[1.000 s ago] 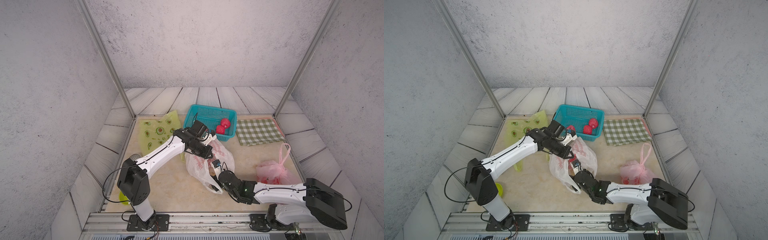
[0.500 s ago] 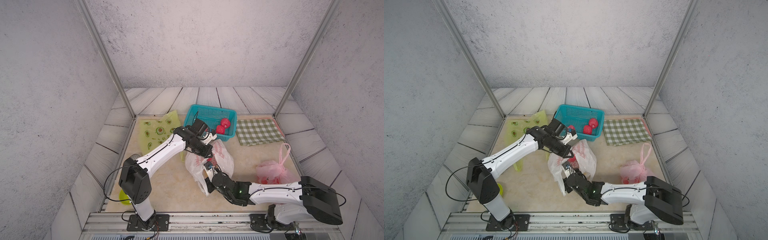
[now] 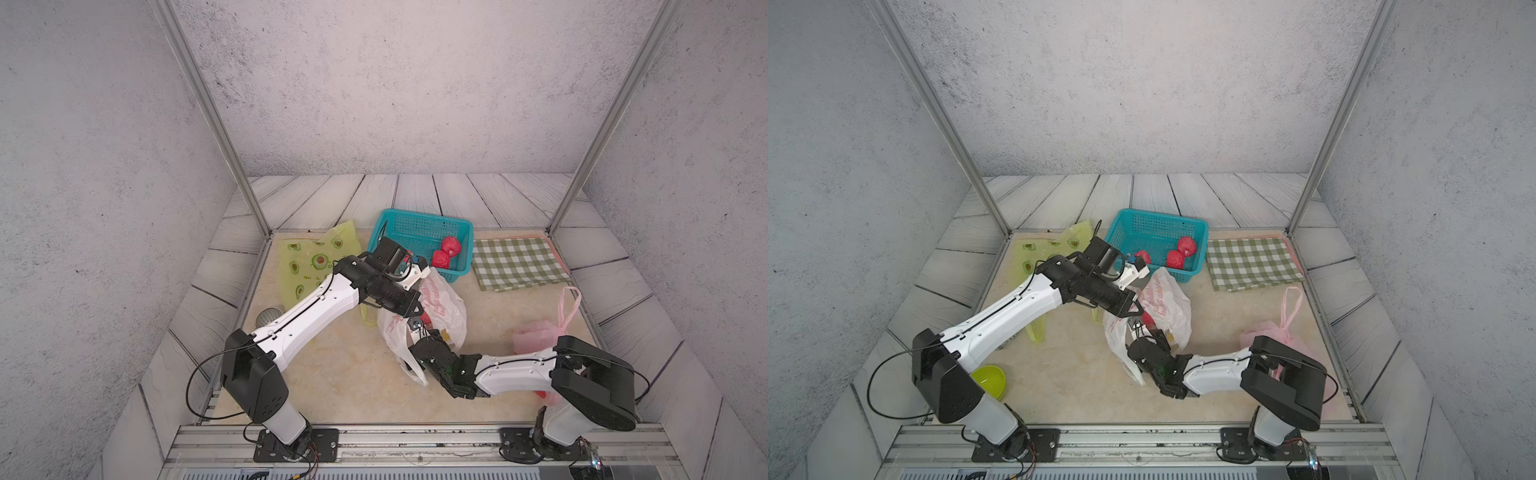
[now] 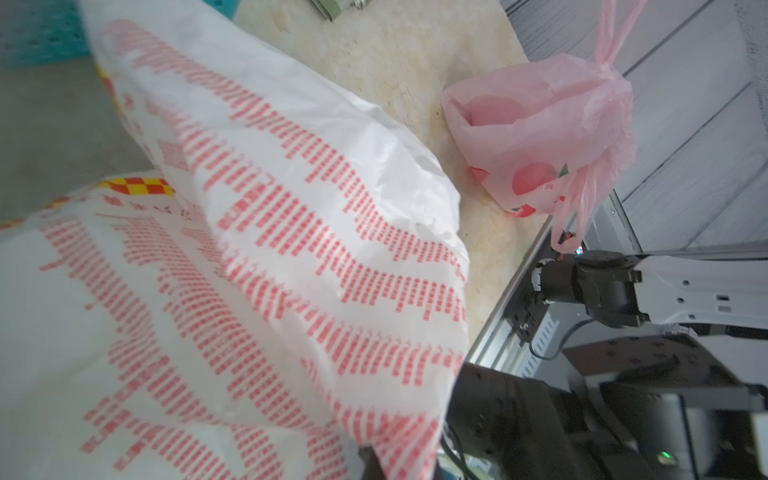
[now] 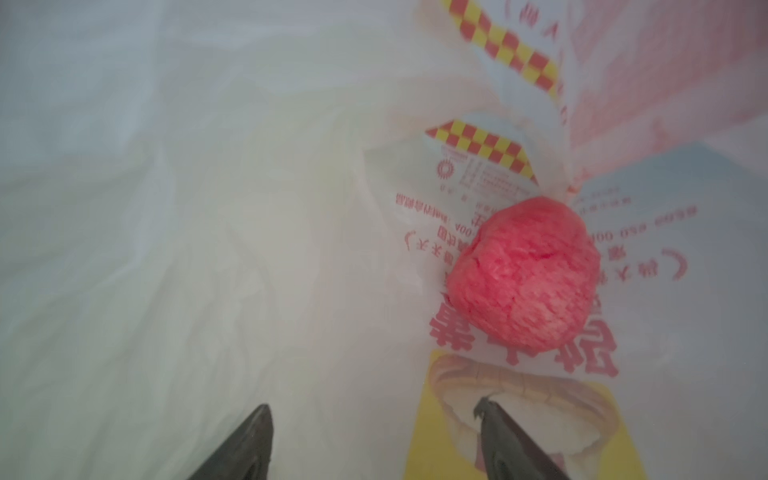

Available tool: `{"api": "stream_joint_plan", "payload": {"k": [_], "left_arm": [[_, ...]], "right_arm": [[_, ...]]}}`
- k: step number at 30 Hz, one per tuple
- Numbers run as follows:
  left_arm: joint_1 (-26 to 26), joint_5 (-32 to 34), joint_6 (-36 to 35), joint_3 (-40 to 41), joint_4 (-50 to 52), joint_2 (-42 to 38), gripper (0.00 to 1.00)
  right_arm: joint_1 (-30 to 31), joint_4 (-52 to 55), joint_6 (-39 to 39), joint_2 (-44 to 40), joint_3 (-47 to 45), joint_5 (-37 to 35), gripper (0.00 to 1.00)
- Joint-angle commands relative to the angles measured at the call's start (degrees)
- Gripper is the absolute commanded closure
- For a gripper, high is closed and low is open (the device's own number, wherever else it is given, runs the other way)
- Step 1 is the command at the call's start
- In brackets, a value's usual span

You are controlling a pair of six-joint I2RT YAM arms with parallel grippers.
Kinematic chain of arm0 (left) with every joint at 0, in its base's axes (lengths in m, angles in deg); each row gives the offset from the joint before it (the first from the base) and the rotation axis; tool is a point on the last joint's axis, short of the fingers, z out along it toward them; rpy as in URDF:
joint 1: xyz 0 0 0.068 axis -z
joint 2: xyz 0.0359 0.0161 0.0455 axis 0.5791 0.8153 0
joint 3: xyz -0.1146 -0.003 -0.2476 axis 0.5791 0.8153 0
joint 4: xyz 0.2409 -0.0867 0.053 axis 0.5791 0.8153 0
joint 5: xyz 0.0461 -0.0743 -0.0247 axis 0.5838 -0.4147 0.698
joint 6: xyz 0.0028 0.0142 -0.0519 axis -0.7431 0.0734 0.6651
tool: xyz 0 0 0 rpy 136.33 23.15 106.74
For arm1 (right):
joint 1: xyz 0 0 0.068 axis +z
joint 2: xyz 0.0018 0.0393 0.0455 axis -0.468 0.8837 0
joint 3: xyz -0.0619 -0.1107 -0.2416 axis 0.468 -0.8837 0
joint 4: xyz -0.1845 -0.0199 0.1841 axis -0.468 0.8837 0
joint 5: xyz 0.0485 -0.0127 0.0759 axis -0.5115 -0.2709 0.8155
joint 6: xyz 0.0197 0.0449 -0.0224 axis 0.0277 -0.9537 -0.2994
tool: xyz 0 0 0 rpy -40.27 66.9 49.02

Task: Untie the knot of a plastic bag & take out the apple
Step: Pick up the apple from the plastic bag.

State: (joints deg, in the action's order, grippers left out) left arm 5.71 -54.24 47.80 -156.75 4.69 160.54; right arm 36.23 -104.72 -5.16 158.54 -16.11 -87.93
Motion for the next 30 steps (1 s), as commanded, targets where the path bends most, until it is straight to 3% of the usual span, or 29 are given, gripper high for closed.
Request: {"api": "stream_joint_plan", "payload": {"k": [1, 14, 24, 30], "left_arm": [[0.90, -3.41, -0.09, 2.15, 0.46, -1.73, 1.00], [4.28, 0.38, -1.08, 2.97, 3.94, -4.16, 1.00], [6.48, -1.97, 1.11, 8.76, 3.26, -11.28, 1.00], [6.49, 2.05, 1.38, 12.06, 1.82, -13.43, 1.00]], "right_arm": [[-1.18, -0.49, -1.10, 1.94, 1.81, -2.88, 0.10], [-2.93, -9.78, 8.27, 1.88, 1.80, -6.38, 0.01], [-9.16, -13.69, 4.31, 9.91, 2.56, -3.58, 0.01], [-9.30, -16.19, 3.18, 9.89, 0.58, 0.59, 0.01]]}}
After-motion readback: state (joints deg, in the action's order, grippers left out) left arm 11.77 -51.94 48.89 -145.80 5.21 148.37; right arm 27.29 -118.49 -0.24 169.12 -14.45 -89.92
